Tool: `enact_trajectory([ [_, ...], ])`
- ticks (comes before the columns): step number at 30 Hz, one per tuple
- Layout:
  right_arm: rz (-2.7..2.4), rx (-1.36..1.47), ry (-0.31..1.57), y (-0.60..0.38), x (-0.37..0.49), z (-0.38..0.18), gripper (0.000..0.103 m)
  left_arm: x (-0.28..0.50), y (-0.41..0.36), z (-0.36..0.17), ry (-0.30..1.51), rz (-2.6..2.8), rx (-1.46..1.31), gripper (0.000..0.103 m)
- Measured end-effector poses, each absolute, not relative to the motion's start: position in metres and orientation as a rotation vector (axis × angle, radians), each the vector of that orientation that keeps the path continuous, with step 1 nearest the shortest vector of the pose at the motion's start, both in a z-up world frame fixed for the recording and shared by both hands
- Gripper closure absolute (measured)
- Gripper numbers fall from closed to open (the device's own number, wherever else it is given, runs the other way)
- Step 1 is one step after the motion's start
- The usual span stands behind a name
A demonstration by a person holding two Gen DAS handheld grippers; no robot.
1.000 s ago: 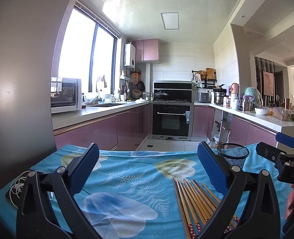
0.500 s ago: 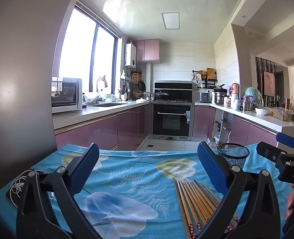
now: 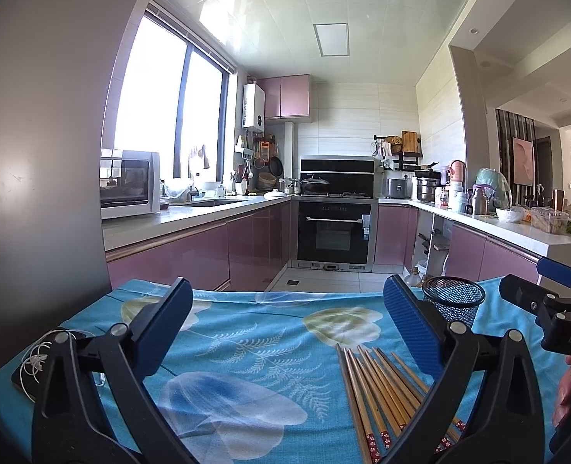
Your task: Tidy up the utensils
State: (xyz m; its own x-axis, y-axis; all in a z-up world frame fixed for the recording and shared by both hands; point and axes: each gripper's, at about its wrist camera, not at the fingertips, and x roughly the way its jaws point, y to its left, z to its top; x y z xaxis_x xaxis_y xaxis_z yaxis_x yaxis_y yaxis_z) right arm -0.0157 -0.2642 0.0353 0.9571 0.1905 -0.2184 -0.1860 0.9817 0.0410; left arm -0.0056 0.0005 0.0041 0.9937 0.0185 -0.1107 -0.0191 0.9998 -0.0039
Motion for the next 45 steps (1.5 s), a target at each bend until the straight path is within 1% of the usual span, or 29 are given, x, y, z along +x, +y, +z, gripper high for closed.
enact_trajectory([
  [26, 0.211, 0.030, 0.280, -0.271, -0.010, 0.030, 0.006, -0.004, -0.002, -0.003, 0.153, 0.016, 0.014, 0.006],
  [29, 0.240, 0.022, 0.321, -0.269, -0.006, 0.026, 0.006, -0.002, -0.002, -0.004, 0.176, 0.012, 0.022, 0.006],
  [32, 0.261, 0.000, 0.404, -0.266, 0.004, 0.017, 0.006, 0.005, -0.002, -0.006, 0.233, -0.012, 0.028, 0.006],
  [36, 0.294, -0.038, 0.535, -0.259, 0.019, 0.000, 0.007, 0.025, -0.007, -0.018, 0.363, -0.023, 0.087, 0.006],
  [38, 0.313, -0.057, 0.595, -0.254, 0.025, -0.009, 0.016, 0.033, -0.008, -0.025, 0.413, -0.037, 0.100, 0.006],
  [40, 0.324, -0.082, 0.647, -0.249, 0.030, -0.017, 0.022, 0.039, -0.009, -0.030, 0.459, -0.055, 0.112, 0.006],
  [42, 0.337, -0.097, 0.686, -0.244, 0.033, -0.024, 0.032, 0.048, -0.011, -0.035, 0.494, -0.077, 0.127, 0.006],
  [45, 0.358, -0.113, 0.738, -0.238, 0.039, -0.031, 0.040, 0.057, -0.017, -0.042, 0.538, -0.107, 0.160, 0.007],
])
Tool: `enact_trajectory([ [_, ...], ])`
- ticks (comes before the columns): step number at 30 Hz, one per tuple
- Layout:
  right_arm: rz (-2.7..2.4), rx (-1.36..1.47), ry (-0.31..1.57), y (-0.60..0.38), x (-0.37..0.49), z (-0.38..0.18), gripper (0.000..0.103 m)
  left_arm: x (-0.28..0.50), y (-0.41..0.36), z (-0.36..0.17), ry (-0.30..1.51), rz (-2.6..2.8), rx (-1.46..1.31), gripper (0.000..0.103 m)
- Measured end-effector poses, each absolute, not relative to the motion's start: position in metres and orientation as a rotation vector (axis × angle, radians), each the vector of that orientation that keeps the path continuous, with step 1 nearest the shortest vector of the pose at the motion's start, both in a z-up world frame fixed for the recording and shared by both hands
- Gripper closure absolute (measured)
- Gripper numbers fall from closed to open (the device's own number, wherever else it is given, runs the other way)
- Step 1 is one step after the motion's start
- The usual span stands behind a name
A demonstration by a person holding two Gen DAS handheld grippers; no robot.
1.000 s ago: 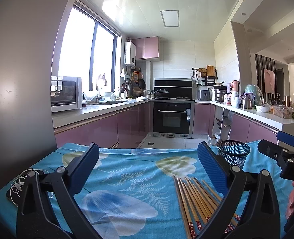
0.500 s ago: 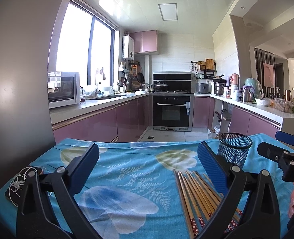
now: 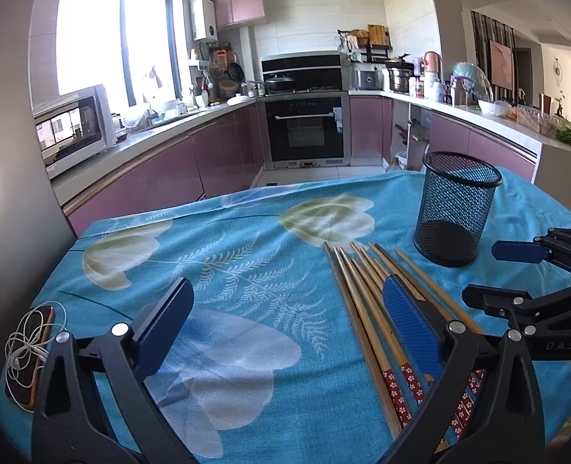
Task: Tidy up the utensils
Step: 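Lower the right gripper onto a chopstick and close on it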
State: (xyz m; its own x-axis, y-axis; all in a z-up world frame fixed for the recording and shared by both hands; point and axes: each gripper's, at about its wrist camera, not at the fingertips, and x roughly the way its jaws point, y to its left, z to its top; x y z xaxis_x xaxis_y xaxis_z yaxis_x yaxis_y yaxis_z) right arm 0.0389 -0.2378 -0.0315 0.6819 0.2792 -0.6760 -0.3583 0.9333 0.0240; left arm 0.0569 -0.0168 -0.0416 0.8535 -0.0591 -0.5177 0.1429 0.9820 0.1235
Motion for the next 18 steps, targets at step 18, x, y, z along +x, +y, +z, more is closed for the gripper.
enact_trajectory([
  [18, 0.367, -0.121, 0.891, -0.234, 0.066, -0.051, 0.069, 0.098, -0.029, -0.080, 0.796, -0.225, 0.169, 0.030],
])
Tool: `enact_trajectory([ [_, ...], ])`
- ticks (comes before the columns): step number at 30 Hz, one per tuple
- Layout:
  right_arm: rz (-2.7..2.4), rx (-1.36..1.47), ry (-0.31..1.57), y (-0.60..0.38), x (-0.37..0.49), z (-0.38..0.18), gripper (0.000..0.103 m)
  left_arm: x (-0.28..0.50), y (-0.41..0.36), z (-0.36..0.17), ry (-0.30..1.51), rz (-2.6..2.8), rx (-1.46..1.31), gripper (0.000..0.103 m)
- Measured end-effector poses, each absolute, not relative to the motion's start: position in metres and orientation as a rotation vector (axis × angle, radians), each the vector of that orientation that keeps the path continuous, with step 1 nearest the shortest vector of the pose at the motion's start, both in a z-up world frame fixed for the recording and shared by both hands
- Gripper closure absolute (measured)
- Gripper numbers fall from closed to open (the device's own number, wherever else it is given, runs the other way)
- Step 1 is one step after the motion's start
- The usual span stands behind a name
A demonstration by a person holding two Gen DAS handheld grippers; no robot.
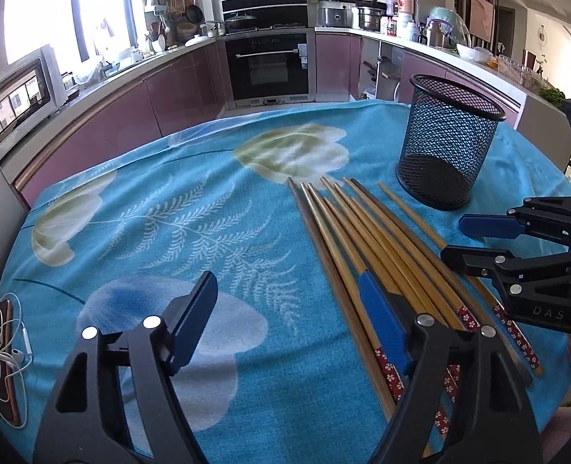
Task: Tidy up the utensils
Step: 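Lower the right gripper onto a chopstick and close on it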
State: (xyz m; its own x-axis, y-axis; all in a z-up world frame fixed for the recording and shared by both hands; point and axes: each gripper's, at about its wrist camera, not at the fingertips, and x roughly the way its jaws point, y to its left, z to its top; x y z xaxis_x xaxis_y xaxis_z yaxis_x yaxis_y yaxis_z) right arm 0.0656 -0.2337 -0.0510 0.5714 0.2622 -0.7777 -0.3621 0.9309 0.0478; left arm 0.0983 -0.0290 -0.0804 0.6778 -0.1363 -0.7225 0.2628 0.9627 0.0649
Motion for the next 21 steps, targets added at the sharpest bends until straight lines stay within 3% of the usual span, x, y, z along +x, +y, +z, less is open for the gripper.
enact_trajectory([
  [4, 0.363, -0.124, 0.896, -0.235, 0.068, -0.051, 0.074, 0.107, -0.031, -0.086, 0.843, -0.238, 0.165, 0.040],
  [10, 0.363, -0.140, 0.898, -0.233, 0.069, -0.051, 0.074, 0.116, -0.031, -0.091, 0.872, -0.261, 0.156, 0.040],
  [15, 0.367, -0.151, 0.896, -0.225, 0.074, -0.052, 0.077, 0.123, -0.034, -0.094, 0.889, -0.262, 0.164, 0.047],
  [19, 0.389, -0.131, 0.904, -0.225, 0.075, -0.052, 0.092, 0.131, -0.037, -0.093, 0.897, -0.263, 0.151, 0.057],
  [21, 0.391, -0.124, 0.906, -0.225, 0.075, -0.052, 0.095, 0.136, -0.040, -0.092, 0.900, -0.266, 0.149, 0.065],
])
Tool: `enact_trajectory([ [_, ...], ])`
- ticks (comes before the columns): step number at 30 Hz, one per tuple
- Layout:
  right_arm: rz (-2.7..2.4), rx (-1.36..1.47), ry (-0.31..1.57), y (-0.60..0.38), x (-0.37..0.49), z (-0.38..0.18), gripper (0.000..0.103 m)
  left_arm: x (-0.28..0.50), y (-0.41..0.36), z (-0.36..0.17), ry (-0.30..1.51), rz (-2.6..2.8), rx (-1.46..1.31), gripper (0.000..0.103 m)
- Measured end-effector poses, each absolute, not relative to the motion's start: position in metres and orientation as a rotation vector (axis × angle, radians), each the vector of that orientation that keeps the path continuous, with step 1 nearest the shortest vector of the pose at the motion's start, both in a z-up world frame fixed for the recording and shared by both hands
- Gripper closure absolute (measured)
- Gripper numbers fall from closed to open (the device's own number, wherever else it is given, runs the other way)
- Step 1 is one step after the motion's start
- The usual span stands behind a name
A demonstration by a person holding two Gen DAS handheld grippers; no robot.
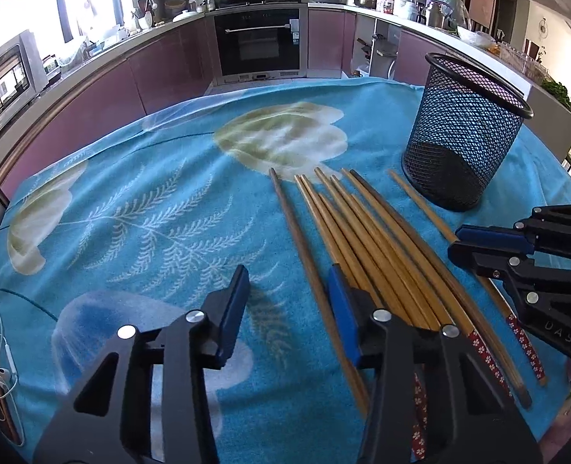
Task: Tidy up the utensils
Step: 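Lower the right gripper onto a chopstick and close on it, then lift the chopstick upright with the right gripper over the mesh cup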
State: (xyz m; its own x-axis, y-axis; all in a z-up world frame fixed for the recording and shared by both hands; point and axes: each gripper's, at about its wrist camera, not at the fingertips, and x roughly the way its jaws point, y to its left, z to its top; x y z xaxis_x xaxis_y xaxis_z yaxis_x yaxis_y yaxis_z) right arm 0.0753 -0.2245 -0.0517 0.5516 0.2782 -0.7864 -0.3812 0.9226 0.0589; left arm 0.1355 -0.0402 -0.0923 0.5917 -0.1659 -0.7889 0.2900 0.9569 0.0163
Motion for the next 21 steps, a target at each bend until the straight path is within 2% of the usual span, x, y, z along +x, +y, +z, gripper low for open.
enact_trajectory([
  [6, 0.407, -0.072, 0.907, -0.232, 0.072, -0.049, 0.097, 0.141, -0.044, -0.091, 0.912, -0.287, 0.105, 0.091],
  [14, 0.456, -0.037, 0.841, -0.243, 0.058, -0.029, 0.097, 0.137, -0.035, -0.082, 0.905, -0.305, 0.018, 0.094],
  [21, 0.501, 0.029, 0.733, -0.261, 0.044, 0.002, 0.097, 0.121, -0.024, -0.046, 0.834, -0.388, -0.028, 0.095],
])
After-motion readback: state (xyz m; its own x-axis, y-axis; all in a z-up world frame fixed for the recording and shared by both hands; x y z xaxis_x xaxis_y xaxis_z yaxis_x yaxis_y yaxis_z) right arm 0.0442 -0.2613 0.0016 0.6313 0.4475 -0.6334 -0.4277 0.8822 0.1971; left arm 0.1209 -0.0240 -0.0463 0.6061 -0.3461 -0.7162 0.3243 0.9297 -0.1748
